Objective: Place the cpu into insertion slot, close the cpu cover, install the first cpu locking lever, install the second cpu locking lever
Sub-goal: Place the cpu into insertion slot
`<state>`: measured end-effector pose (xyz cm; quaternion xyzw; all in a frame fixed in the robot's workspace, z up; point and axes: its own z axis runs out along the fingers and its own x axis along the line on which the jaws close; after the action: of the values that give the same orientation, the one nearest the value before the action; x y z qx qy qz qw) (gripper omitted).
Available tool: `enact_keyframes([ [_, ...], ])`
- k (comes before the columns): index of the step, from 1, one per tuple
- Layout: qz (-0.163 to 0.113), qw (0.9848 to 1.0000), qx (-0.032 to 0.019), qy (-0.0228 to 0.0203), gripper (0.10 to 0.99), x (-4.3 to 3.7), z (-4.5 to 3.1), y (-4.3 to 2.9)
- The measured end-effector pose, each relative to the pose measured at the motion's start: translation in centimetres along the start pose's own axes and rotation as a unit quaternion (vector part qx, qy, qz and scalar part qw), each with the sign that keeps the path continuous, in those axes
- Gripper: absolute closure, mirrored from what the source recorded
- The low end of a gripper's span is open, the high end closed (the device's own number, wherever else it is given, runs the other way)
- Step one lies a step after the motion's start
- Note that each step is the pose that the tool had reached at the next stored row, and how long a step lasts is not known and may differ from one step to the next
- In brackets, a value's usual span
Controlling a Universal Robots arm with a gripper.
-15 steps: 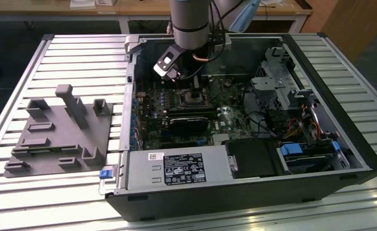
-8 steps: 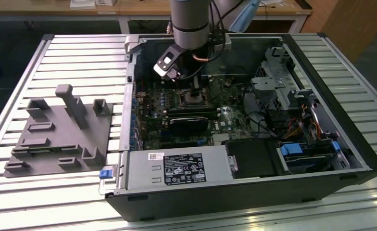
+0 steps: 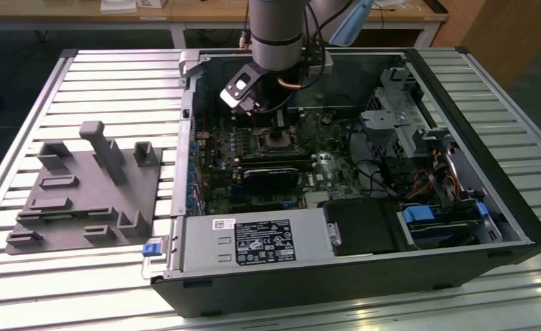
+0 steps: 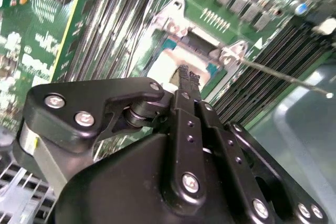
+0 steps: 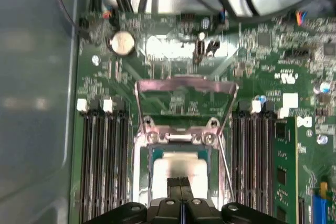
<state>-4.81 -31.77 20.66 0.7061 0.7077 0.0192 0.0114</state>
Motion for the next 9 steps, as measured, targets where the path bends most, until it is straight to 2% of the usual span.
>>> enact_keyframes([
  [1, 0.0, 1.0, 0.0032, 0.0, 0.98, 0.0, 0.0, 0.03],
  [2, 0.0, 1.0, 0.0038, -0.0001, 0.98, 0.0, -0.01, 0.02],
  [4, 0.0, 1.0, 0.0047, -0.0001, 0.98, 0.0, -0.01, 0.03],
  [9, 0.0, 1.0, 0.0047, 0.0, 0.98, 0.0, 0.03, 0.61],
])
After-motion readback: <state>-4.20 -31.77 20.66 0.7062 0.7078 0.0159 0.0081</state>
